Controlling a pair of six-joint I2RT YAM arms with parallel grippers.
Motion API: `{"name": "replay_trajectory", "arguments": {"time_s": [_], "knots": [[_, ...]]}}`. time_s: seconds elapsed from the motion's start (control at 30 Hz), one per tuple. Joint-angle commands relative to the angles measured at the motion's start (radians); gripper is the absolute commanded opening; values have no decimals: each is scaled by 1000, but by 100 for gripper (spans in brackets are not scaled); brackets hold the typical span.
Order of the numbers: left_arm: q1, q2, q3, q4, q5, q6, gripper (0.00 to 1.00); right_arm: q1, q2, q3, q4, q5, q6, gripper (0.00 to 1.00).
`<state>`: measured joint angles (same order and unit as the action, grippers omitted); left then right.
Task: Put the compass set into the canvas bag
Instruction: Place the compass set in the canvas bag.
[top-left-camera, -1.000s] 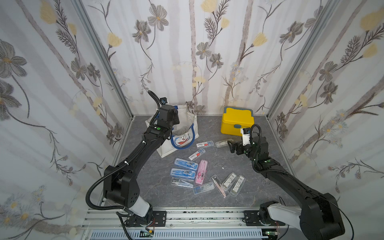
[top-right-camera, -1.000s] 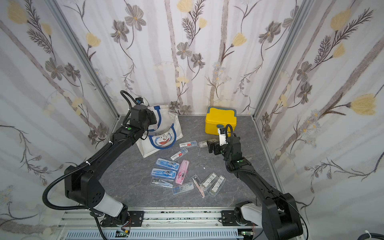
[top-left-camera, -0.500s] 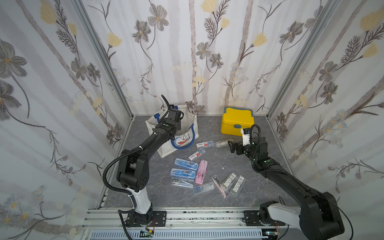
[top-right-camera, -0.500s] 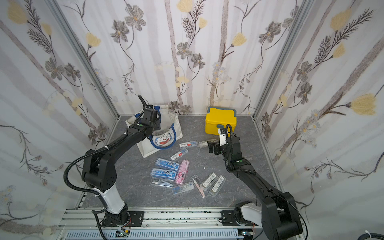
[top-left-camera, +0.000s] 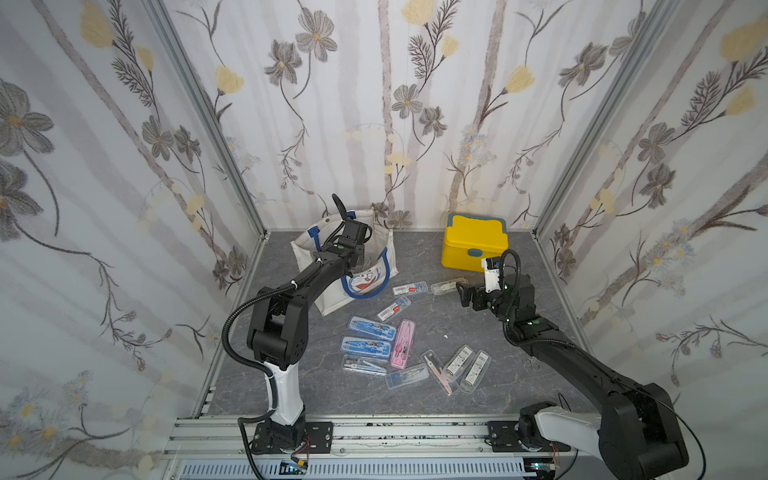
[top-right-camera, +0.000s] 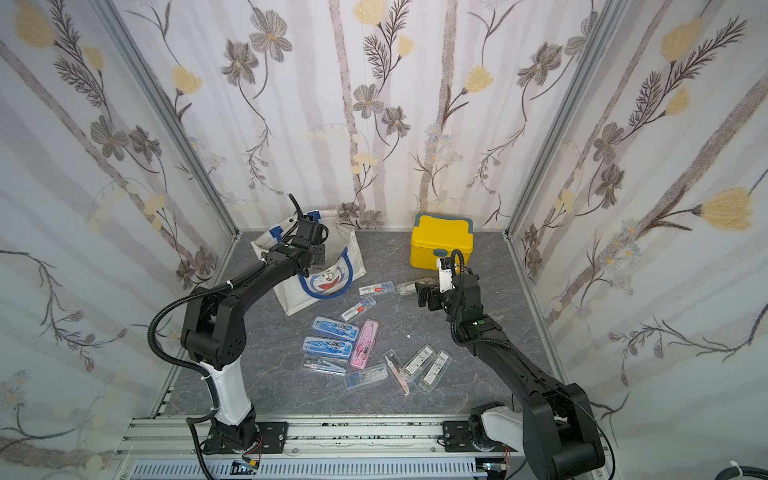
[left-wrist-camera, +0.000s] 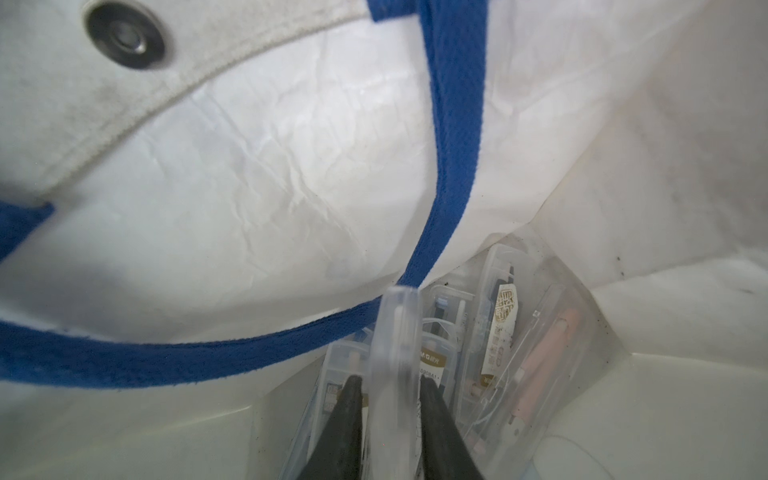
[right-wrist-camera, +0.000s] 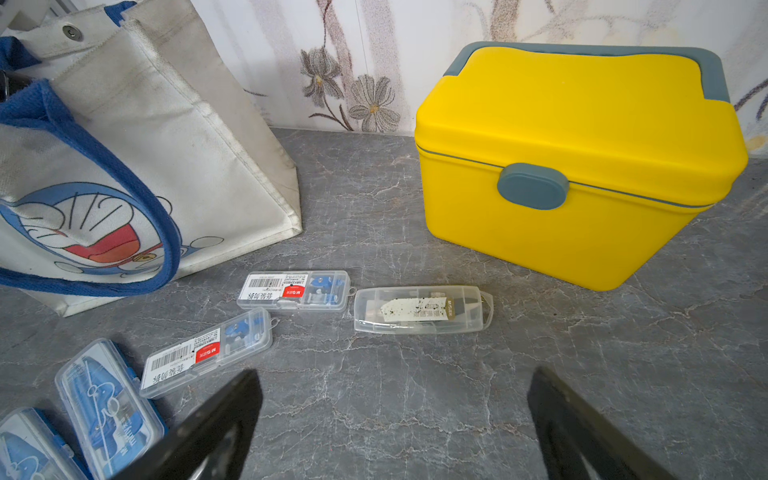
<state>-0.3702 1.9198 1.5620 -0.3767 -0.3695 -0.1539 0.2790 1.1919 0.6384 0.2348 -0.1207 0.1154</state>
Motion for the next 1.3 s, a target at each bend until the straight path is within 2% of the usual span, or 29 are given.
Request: {"name": "replay_trajectory", "arguments": {"time_s": [0.0,0.1,0.27,0.37,0.47,0.6,0.73,1.03,1.17,1.27], "knots": [[1,-4,12,2,-11,-9,29,0,3,-3,-4,6,3,100],[1,-16,13,5,-2,-15,33,0,10,0,-11,3,2,99],[0,-49,17,9,9,-31,49,0,34,31,-80,-8,-8,99],[-6,-79,14,13,14,-44,68,0,53,62,-148,-3,-3,99],[-20,-117,7,26,18,-48,100,-1,70,93,-226,50,41,100],[-47,-180,-12,49,21,-47,100,-3,78,144,-343,180,175,99],[-79,-271,-66,107,47,-56,100,-19,57,149,-437,220,242,99],[-165,-489,-261,312,329,-88,100,-41,-105,45,-532,201,341,100],[-202,-524,-364,428,466,-148,100,-24,-168,21,-615,219,396,99],[-240,-512,-399,495,523,-176,100,8,-198,3,-665,235,445,99]]}}
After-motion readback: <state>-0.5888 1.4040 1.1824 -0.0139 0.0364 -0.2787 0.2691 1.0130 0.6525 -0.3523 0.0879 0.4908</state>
